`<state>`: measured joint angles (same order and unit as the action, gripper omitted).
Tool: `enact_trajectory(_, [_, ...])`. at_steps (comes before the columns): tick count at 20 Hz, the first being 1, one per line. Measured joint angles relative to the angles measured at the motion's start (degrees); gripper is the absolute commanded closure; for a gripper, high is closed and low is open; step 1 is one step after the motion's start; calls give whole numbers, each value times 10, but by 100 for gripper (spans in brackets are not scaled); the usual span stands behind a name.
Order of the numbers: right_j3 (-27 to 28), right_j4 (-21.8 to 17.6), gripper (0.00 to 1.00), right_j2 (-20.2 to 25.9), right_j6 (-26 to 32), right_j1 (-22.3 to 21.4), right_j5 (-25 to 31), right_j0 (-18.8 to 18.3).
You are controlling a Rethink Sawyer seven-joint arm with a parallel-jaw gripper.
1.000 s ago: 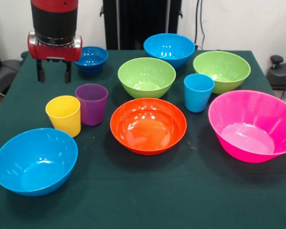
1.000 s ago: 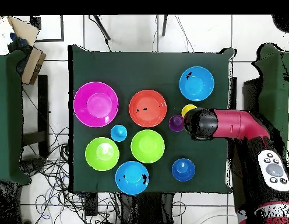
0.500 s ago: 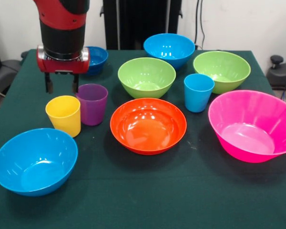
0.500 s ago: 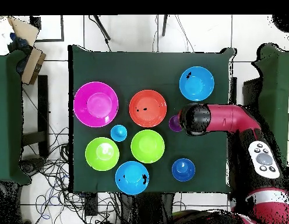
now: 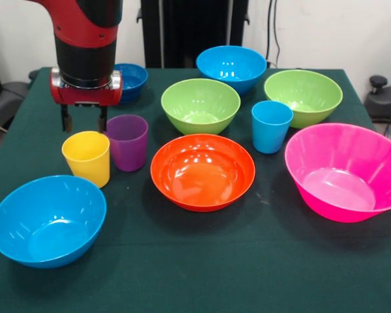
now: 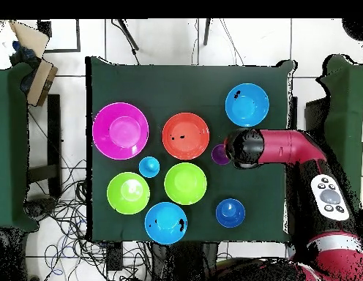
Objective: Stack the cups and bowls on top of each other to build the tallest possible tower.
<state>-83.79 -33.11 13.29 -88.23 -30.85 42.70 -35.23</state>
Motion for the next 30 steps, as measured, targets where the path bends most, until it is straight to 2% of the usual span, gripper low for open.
enact_trajectory(11, [1, 4, 0, -11, 0, 0, 5, 0])
enact_trajectory(20, [11, 24, 0, -17, 0, -8, 70, 0])
enact_trajectory(30, [33, 27, 0, -17, 0, -9, 93, 0])
